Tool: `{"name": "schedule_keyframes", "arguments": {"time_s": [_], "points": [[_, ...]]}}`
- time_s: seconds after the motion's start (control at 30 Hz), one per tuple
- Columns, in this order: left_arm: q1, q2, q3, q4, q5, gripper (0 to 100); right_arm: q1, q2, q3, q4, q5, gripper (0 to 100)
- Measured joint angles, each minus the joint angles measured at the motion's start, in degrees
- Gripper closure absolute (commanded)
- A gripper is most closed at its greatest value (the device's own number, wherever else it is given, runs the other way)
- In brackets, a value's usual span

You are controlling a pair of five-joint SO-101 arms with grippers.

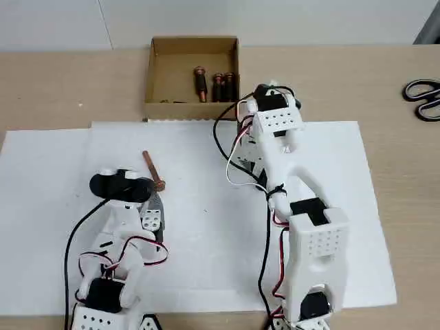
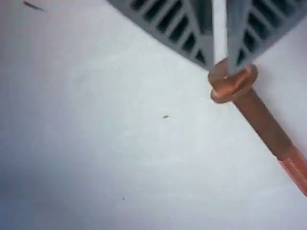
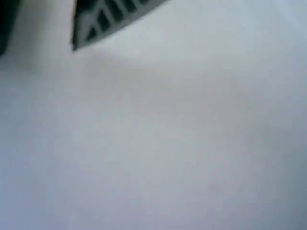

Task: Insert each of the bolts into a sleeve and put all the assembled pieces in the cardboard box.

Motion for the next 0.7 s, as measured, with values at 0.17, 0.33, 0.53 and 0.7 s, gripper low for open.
{"name": "schedule_keyframes", "arguments": {"time_s": [0.17, 0.33, 0.53, 0.7], "points": [[0.0, 0.0, 0.0, 0.0, 0.0, 99, -0.1, 0.4, 0.0, -0.1, 0.0, 82.3], [0.0, 0.0, 0.0, 0.0, 0.0, 99, -1.0, 0.4, 0.0, -0.1, 0.0, 82.4], [0.0, 0.0, 0.0, 0.0, 0.0, 99, -1.1, 0.4, 0.0, -0.1, 0.2, 98.7], [0.0, 0.0, 0.0, 0.0, 0.0, 99, -1.1, 0.4, 0.0, -0.1, 0.2, 96.7]]}}
